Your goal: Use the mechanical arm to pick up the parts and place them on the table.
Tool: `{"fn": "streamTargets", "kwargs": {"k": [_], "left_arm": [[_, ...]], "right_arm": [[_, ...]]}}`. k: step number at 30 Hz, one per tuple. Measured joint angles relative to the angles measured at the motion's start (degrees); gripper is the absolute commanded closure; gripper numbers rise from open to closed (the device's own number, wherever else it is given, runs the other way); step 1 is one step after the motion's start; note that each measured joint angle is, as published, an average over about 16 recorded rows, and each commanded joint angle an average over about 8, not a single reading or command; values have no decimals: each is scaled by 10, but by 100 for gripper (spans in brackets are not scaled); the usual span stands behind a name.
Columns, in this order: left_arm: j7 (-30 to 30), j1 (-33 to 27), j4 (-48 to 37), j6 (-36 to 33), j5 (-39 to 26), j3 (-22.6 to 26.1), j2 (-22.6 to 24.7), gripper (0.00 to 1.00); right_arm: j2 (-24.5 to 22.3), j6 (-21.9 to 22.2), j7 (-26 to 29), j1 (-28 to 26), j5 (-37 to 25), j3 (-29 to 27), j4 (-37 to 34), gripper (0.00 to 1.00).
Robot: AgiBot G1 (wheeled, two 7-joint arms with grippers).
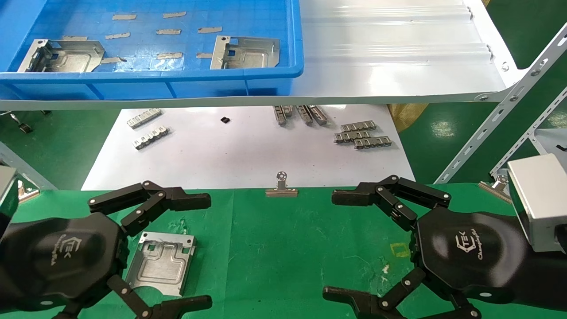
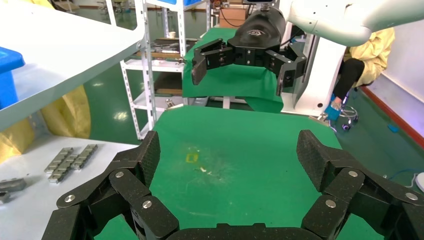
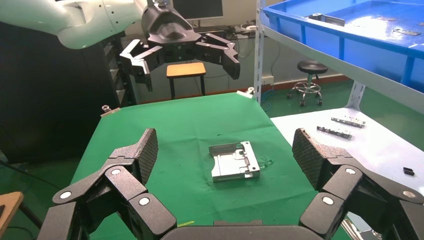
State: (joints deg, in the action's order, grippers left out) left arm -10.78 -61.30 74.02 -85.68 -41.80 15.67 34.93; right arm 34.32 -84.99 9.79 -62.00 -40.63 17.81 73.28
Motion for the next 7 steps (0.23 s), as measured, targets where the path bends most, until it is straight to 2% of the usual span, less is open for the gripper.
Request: {"fn": "streamTargets", "kwargs": {"k": [7], "left_arm": [[-6, 7, 12, 1, 1, -10, -3, 0]], "right_arm": [[0, 0, 0, 0, 0, 0, 0, 0]]}}
